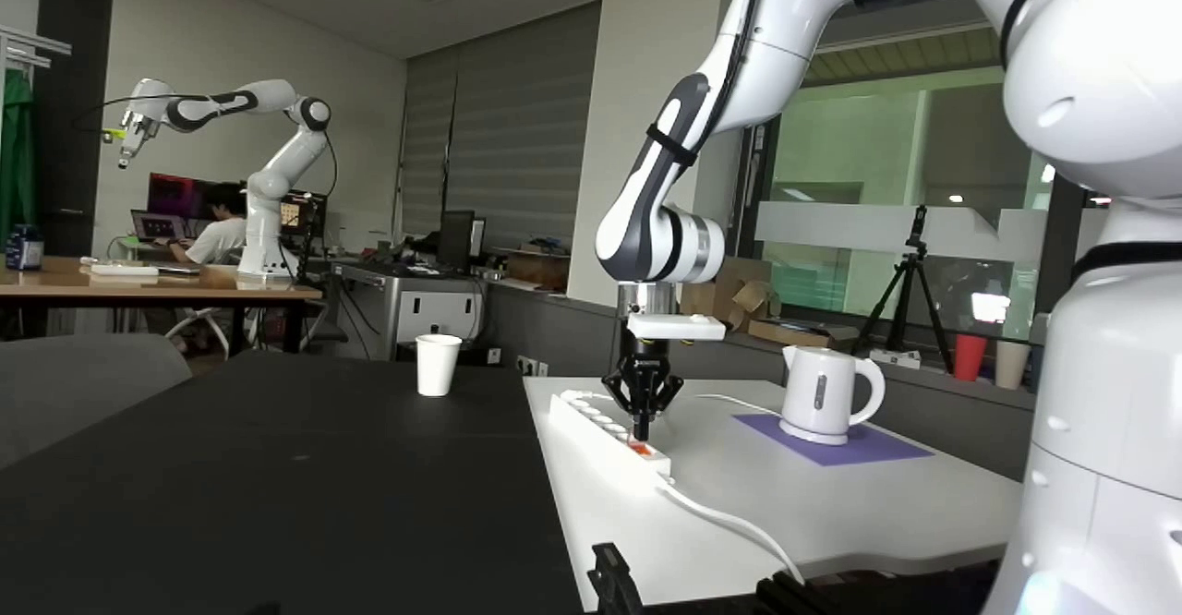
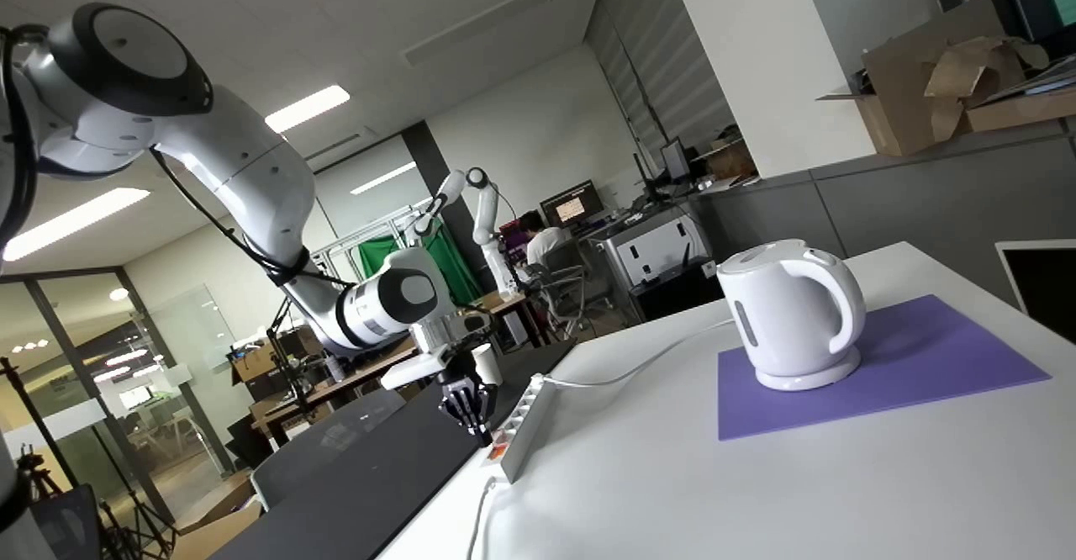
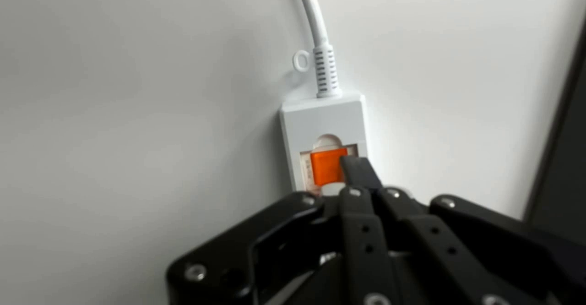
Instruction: Turn on the extension cable
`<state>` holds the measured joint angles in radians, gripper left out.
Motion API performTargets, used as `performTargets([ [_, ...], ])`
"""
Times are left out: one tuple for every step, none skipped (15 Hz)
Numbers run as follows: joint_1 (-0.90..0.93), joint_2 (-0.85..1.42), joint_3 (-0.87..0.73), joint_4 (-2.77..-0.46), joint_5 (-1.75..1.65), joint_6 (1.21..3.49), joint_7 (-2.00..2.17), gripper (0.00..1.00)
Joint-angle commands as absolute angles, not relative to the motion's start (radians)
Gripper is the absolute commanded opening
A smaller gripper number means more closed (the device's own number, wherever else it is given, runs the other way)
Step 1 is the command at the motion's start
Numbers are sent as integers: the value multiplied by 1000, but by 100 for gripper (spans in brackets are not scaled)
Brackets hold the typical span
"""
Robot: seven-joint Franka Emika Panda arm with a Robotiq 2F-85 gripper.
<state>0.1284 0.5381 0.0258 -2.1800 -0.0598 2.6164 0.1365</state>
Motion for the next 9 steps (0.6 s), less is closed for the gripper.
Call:
performTargets([
  [133,542,21,-2177,-58,2613,133,0],
  [134,546,18,-2174,-61,2607,133,0],
  [130,550,20,-2170,-57,2601,129,0],
  [125,552,26,-2168,-51,2594,122,0],
  [125,554,24,-2168,-52,2593,121,0],
  [128,556,22,-2168,-55,2597,122,0],
  [131,558,18,-2170,-59,2603,126,0],
  [133,561,16,-2172,-63,2616,125,0],
  [139,564,9,-2175,-71,2632,131,0],
])
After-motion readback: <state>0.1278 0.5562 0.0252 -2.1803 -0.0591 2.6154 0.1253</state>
